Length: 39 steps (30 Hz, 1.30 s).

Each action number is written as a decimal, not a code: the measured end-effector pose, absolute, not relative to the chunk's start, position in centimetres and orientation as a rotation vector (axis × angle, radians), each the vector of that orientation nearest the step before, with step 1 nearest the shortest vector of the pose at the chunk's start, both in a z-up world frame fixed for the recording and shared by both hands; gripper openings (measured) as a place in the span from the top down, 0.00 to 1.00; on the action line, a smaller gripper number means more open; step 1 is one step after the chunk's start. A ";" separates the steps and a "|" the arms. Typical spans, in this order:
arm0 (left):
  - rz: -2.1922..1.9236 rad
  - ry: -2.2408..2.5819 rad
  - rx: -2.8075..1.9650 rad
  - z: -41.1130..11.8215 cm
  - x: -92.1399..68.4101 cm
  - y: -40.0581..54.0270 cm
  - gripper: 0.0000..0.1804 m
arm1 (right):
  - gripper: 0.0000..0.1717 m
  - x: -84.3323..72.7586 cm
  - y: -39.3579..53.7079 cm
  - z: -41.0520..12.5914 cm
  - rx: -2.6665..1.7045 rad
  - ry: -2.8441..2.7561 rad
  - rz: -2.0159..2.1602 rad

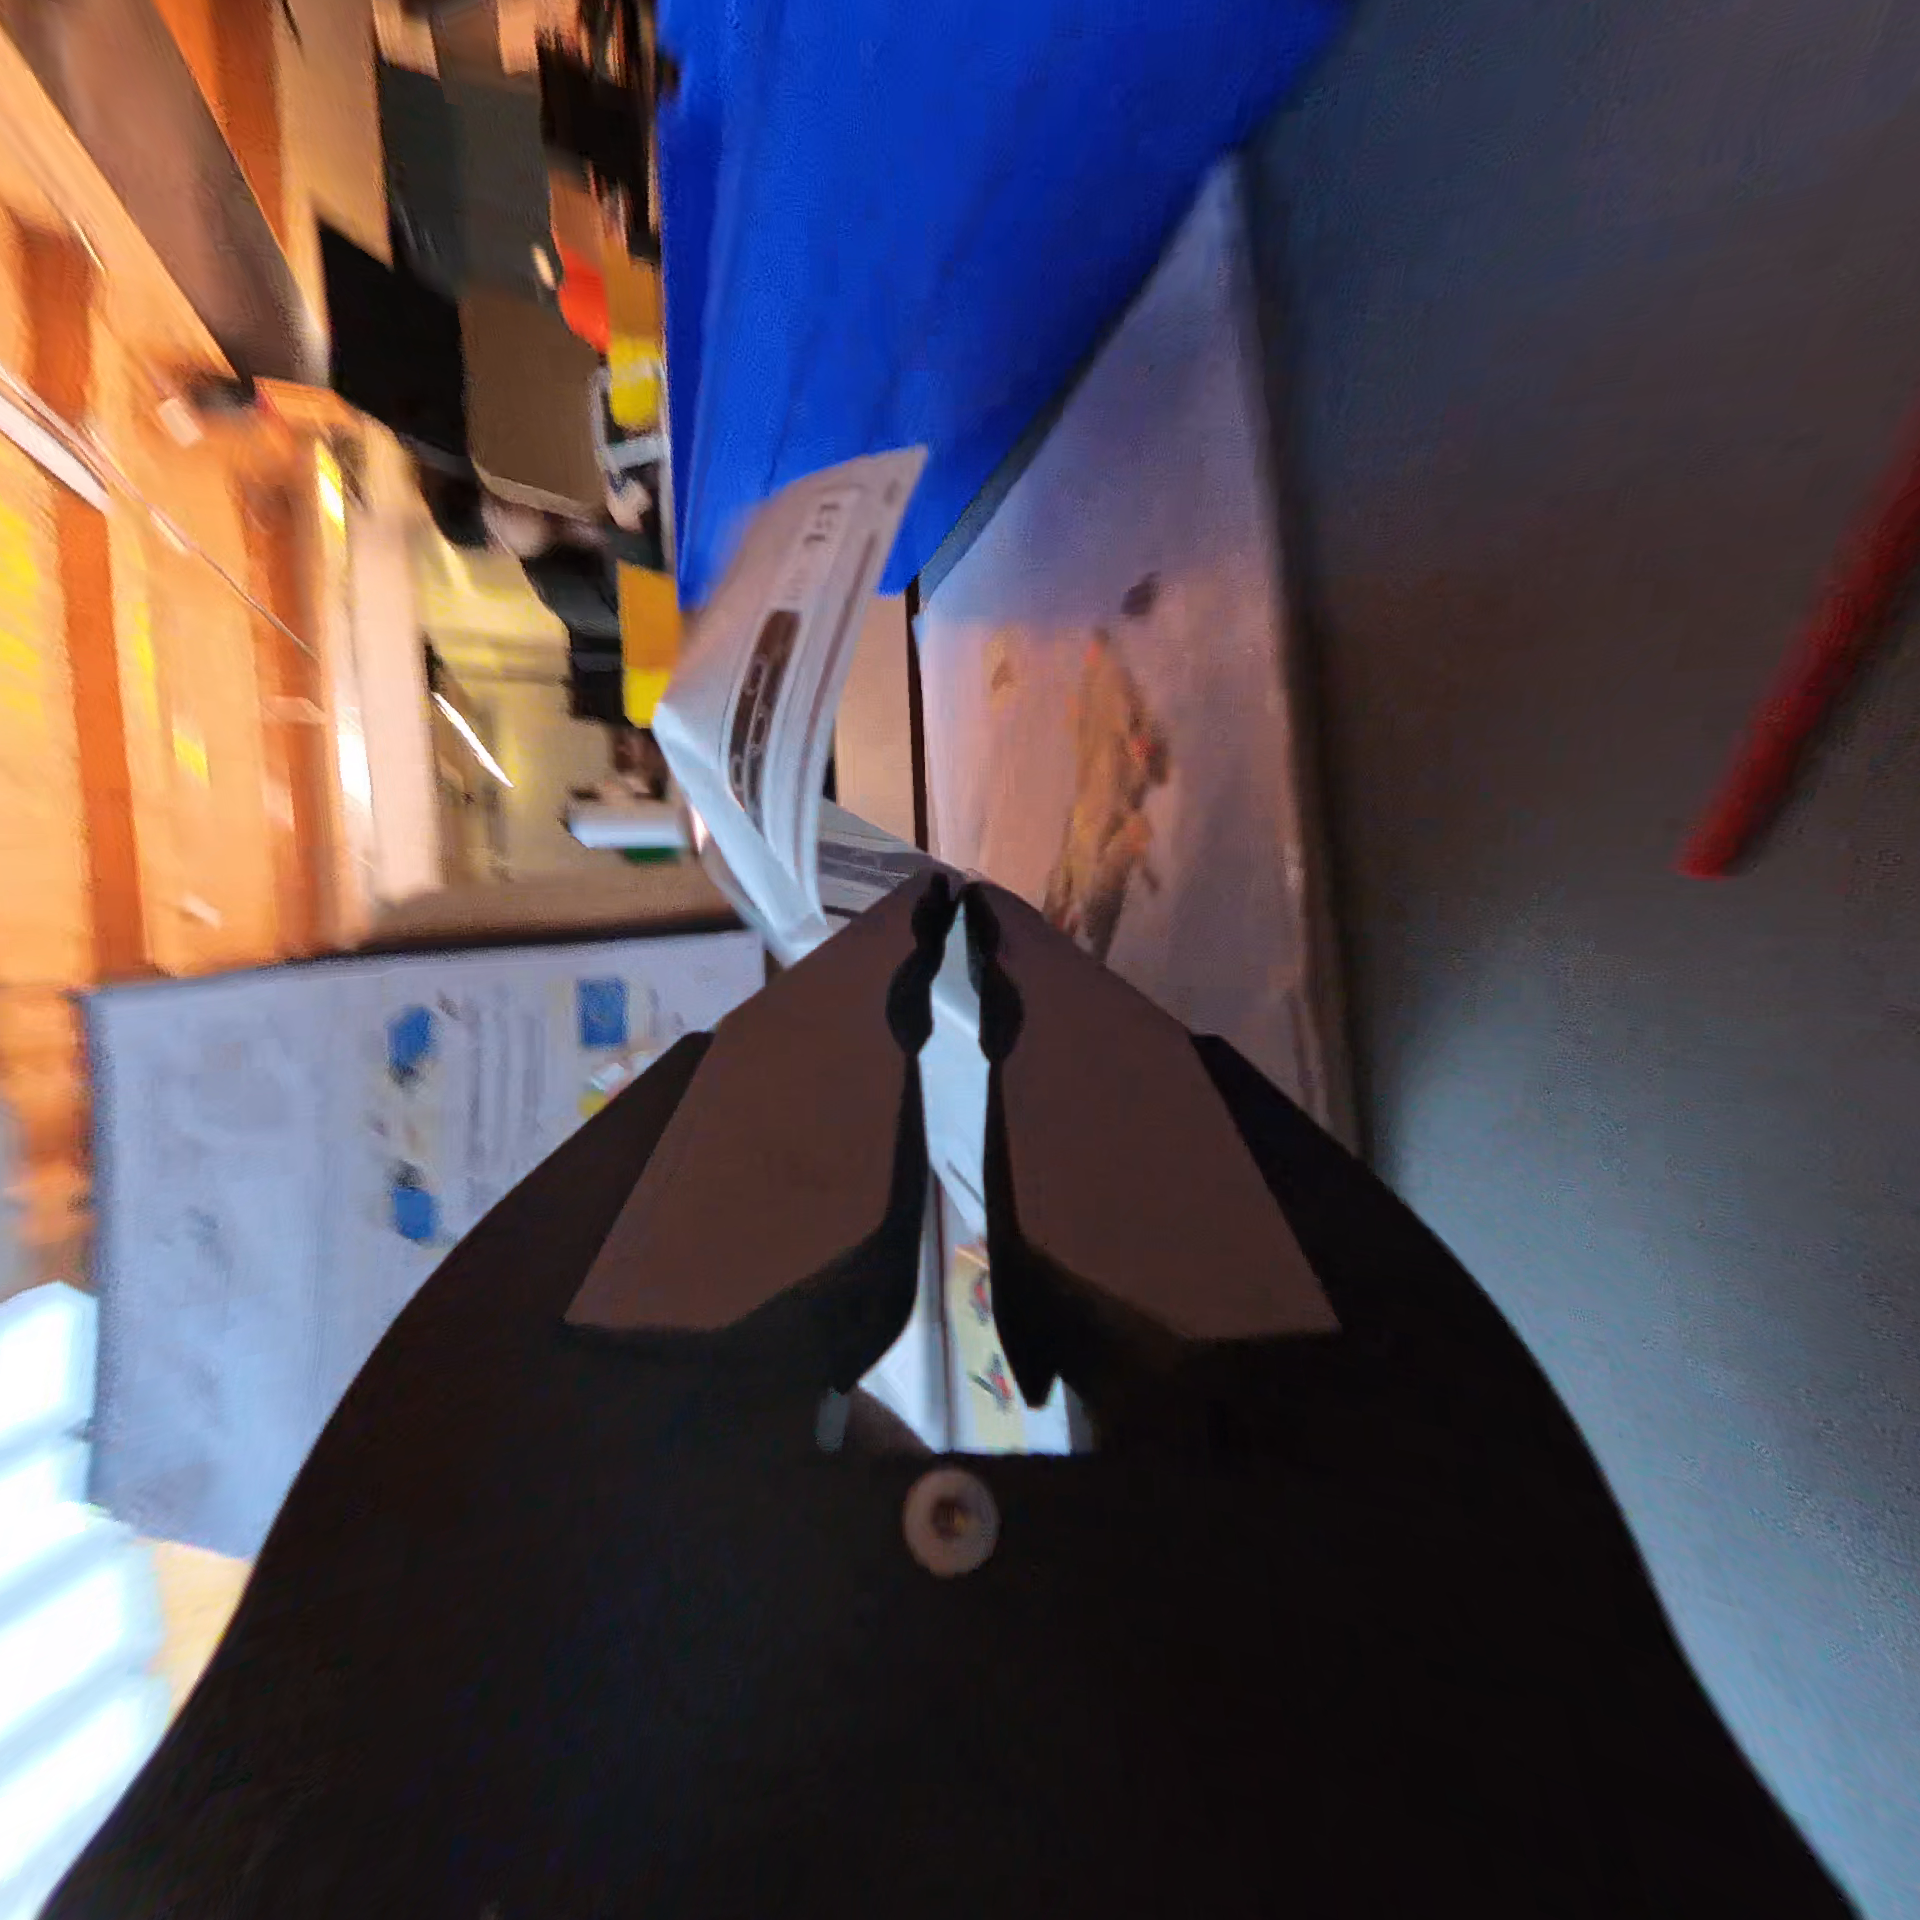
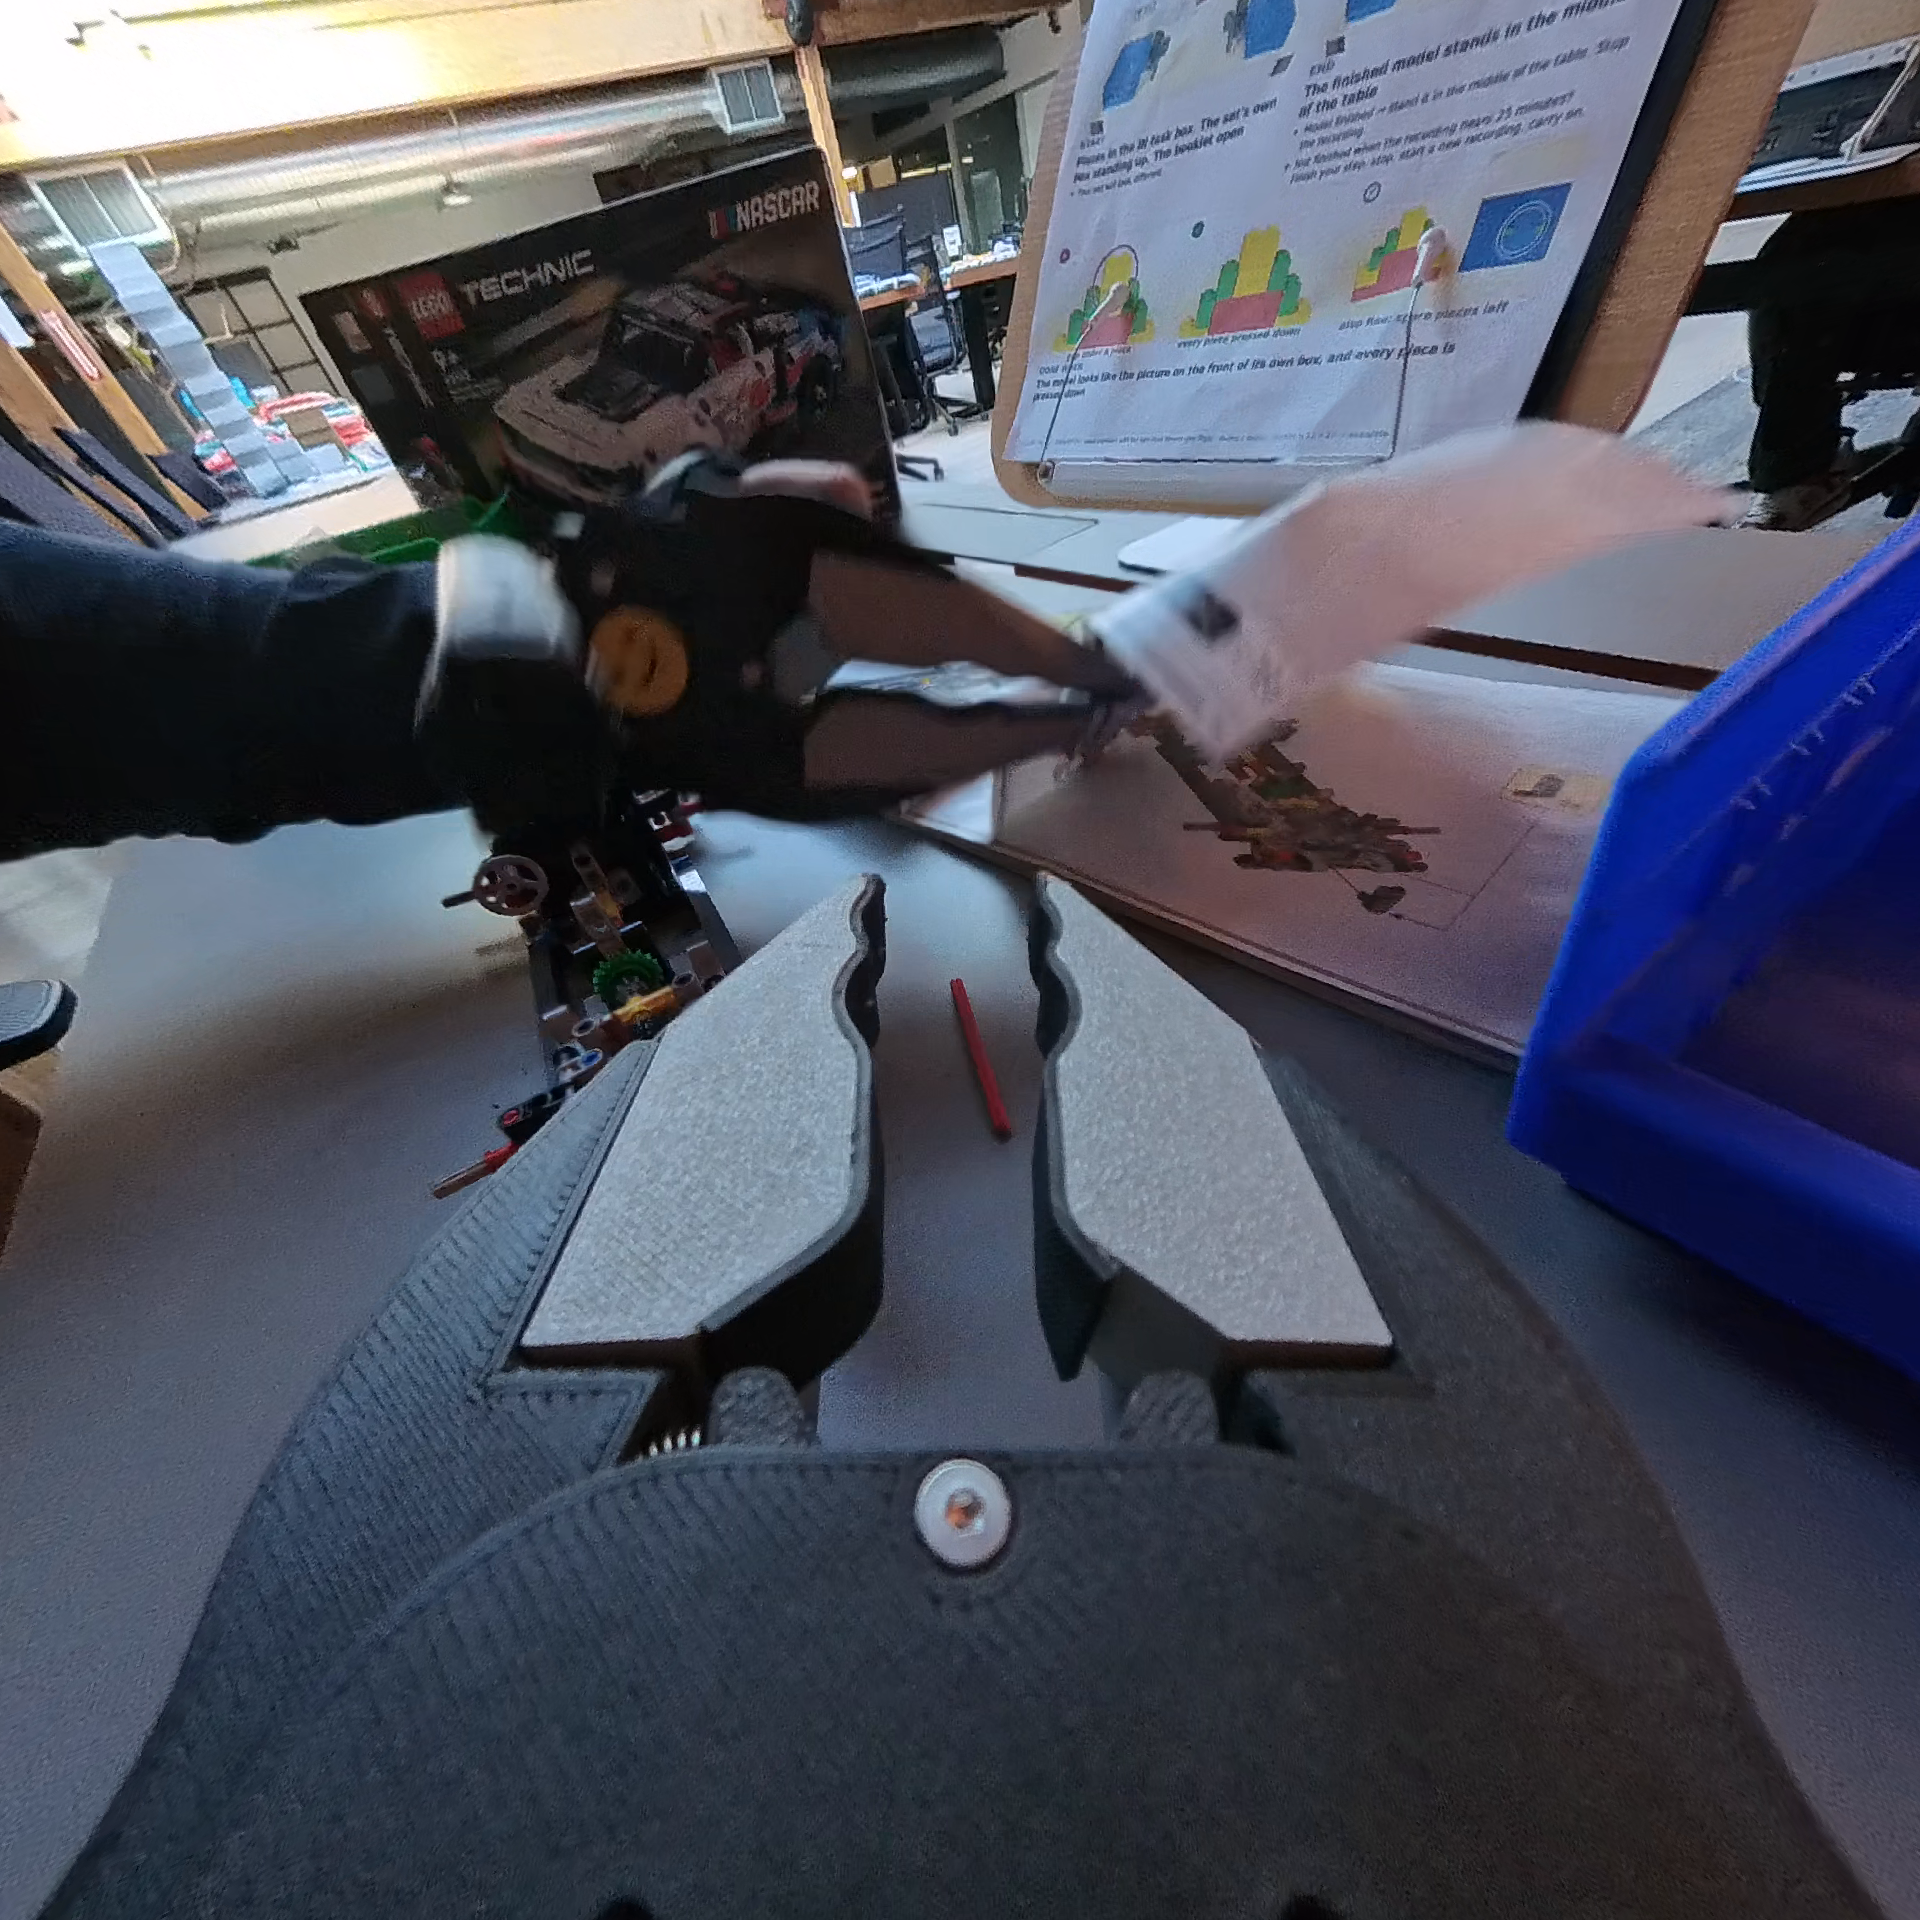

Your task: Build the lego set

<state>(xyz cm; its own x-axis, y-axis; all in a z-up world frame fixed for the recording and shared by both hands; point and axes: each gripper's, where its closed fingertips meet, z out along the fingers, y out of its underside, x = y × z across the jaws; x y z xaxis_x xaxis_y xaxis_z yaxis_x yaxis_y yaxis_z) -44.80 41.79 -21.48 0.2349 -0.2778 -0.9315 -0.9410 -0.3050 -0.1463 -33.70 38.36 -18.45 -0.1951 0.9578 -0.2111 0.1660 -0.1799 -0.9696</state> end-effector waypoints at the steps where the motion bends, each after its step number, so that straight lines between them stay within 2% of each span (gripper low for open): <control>1: 1.170 1.208 -1.660 -21.8 -43.8 41.3 0.99 | 0.85 -33.6 38.4 -18.3 -1.357 -1.372 1.454; 2: 1.241 1.252 -1.575 -21.5 -43.1 40.8 0.96 | 0.85 -33.5 38.4 -18.1 -1.353 -1.364 1.461; 3: 1.248 1.281 -1.531 -21.3 -42.6 40.1 0.85 | 0.86 -33.5 38.5 -18.0 -1.350 -1.360 1.466; 6: 1.128 1.125 -1.697 -19.7 -45.0 38.0 0.76 | 0.85 -33.7 38.3 -18.0 -1.349 -1.370 1.476; 8: 0.998 0.944 -1.884 -18.4 -48.5 36.5 0.66 | 0.85 -33.9 38.1 -18.2 -1.348 -1.390 1.466; 11: 0.765 0.673 -2.154 -17.1 -53.6 33.1 0.61 | 0.85 -34.1 37.9 -18.6 -1.351 -1.416 1.437; 14: 0.605 0.466 -2.345 -17.3 -58.4 28.1 0.62 | 0.84 -34.0 37.9 -18.6 -1.350 -1.416 1.424; 23: 0.372 0.110 -2.577 -23.9 -65.7 14.6 0.59 | 0.77 -35.2 37.7 -19.4 -1.407 -1.435 1.392; 31: 0.214 0.163 -2.578 -26.4 -64.6 14.4 0.65 | 0.78 -35.9 37.1 -19.9 -1.418 -1.455 1.347; 39: 0.065 0.207 -2.562 -27.3 -62.8 16.0 0.97 | 0.78 -35.7 37.2 -19.5 -1.411 -1.433 1.388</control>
